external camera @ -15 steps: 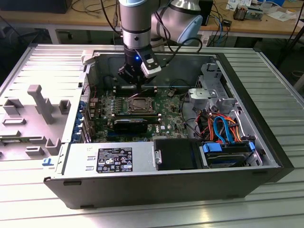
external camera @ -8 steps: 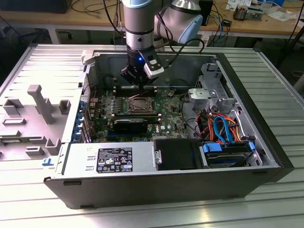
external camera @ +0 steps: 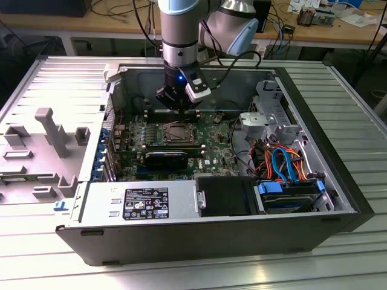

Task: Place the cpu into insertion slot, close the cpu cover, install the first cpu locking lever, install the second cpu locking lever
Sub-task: 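Install the first cpu locking lever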

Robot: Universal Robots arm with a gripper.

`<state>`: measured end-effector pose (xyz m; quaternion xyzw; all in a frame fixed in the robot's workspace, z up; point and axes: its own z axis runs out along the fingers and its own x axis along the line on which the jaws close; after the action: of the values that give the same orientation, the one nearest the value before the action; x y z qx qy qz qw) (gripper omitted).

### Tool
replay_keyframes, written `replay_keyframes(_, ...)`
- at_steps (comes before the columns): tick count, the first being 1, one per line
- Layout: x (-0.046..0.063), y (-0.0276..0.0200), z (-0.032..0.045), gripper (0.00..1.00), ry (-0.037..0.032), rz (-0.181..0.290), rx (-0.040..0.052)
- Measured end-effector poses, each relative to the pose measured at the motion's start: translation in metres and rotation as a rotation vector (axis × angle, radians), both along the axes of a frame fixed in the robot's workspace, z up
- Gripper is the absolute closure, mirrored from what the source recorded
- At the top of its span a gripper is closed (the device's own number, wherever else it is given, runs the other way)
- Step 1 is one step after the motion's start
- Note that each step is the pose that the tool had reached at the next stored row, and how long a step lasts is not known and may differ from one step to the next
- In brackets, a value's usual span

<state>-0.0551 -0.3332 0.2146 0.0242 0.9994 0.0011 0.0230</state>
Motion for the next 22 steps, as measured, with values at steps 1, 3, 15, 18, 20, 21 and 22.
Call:
replay_keyframes(1,0.0001,0.0,-0.0007,0.89,0.0,0.0,0.0001)
replay_keyframes(3,0.0006,0.0,-0.0024,0.89,0.0001,0.002,-0.0001)
replay_keyframes(15,0.0045,0.0,-0.0062,0.89,0.0,0.012,0.0)
replay_keyframes(18,0.0045,0.0,-0.0074,0.89,-0.0001,0.015,0.0005)
replay_keyframes(20,0.0045,0.0,-0.008,0.89,-0.0001,0.015,0.0005)
replay_keyframes(21,0.0045,0.0,-0.0081,0.89,0.0001,0.016,0.0003)
replay_keyframes(22,0.0045,0.0,-0.0081,0.89,0.0,0.017,0.0005)
